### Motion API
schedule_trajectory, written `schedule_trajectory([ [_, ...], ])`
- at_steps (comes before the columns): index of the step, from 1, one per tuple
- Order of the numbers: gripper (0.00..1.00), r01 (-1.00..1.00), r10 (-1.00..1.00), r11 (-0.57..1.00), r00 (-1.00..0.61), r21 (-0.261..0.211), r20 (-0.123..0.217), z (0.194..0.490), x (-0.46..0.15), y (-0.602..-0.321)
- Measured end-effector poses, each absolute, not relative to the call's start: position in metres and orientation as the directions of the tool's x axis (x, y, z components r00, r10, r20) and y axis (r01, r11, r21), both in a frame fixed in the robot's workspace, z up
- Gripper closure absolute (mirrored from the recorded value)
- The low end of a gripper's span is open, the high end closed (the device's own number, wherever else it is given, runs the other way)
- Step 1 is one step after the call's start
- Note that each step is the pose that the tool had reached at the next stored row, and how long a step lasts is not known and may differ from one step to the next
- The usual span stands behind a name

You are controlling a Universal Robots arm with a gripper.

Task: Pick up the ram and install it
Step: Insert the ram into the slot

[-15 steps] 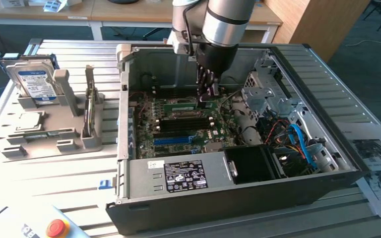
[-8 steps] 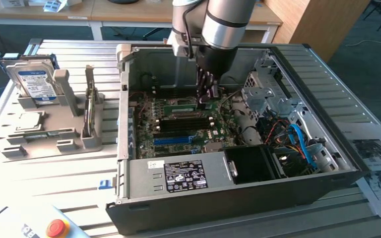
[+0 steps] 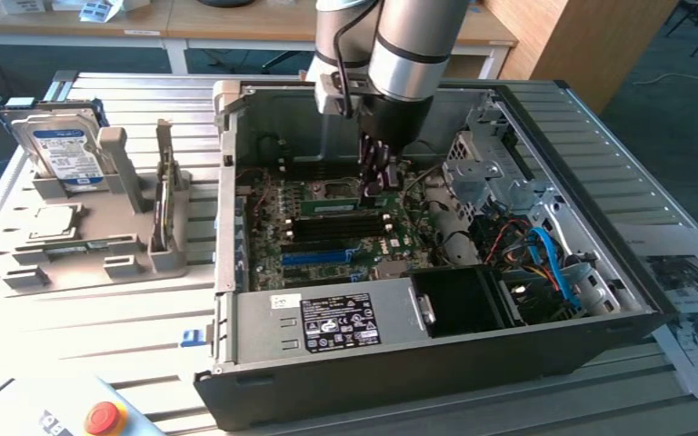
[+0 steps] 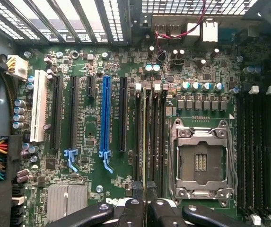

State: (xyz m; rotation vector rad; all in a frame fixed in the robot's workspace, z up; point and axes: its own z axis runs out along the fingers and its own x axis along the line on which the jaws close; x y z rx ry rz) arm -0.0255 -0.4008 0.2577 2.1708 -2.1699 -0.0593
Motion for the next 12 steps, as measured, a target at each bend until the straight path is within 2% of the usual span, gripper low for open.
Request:
schedule_trajectory([
  [12,0.88,-0.997,-1.0,0.001,0.001,0.078,0.023,0.2571,-0.0256,-0.4082],
])
